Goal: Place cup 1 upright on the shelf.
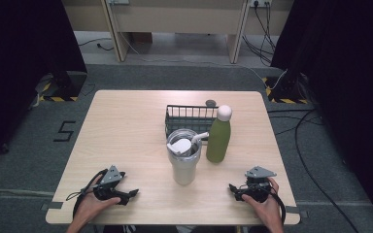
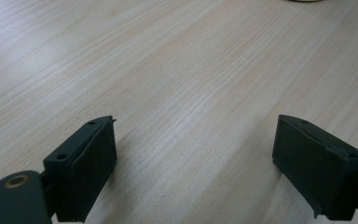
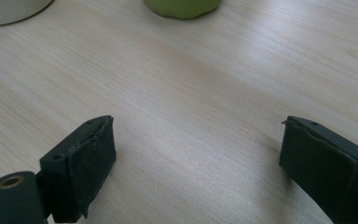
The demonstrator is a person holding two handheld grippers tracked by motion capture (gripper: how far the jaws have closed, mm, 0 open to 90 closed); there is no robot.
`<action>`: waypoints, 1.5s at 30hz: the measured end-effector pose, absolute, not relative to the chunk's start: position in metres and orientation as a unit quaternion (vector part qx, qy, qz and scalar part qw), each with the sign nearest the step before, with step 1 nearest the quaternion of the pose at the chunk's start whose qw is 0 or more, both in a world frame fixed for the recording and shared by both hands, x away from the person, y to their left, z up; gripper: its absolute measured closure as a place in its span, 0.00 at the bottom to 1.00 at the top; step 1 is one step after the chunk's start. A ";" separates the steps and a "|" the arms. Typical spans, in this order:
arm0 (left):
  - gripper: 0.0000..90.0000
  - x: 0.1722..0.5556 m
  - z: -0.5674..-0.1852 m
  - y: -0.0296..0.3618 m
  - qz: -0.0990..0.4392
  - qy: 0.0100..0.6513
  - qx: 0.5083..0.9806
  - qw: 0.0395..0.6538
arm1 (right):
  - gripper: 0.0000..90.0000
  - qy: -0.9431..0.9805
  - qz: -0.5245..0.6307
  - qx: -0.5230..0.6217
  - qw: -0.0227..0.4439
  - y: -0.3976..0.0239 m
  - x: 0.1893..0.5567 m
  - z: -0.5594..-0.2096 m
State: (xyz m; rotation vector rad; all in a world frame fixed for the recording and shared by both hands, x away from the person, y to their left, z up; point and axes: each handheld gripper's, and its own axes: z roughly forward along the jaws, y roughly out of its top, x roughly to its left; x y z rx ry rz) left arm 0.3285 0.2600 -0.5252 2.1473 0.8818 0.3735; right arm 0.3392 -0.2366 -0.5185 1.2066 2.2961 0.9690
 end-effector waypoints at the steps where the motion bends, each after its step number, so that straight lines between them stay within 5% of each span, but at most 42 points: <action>1: 0.14 0.328 -0.525 0.260 0.146 0.346 0.843 0.385 | 0.12 0.815 0.344 0.428 0.185 -0.237 0.339 -0.518; 16: 0.17 0.327 -0.522 0.262 0.168 0.345 0.831 0.402 | 0.12 0.812 0.343 0.434 0.186 -0.237 0.339 -0.518; 21: 0.17 0.326 -0.513 0.262 0.160 0.344 0.794 0.474 | 0.12 0.812 0.343 0.434 0.186 -0.237 0.339 -0.518; 45: 0.16 0.341 -0.503 0.185 0.160 0.254 0.767 0.567 | 0.11 0.812 0.341 0.435 0.188 -0.236 0.341 -0.519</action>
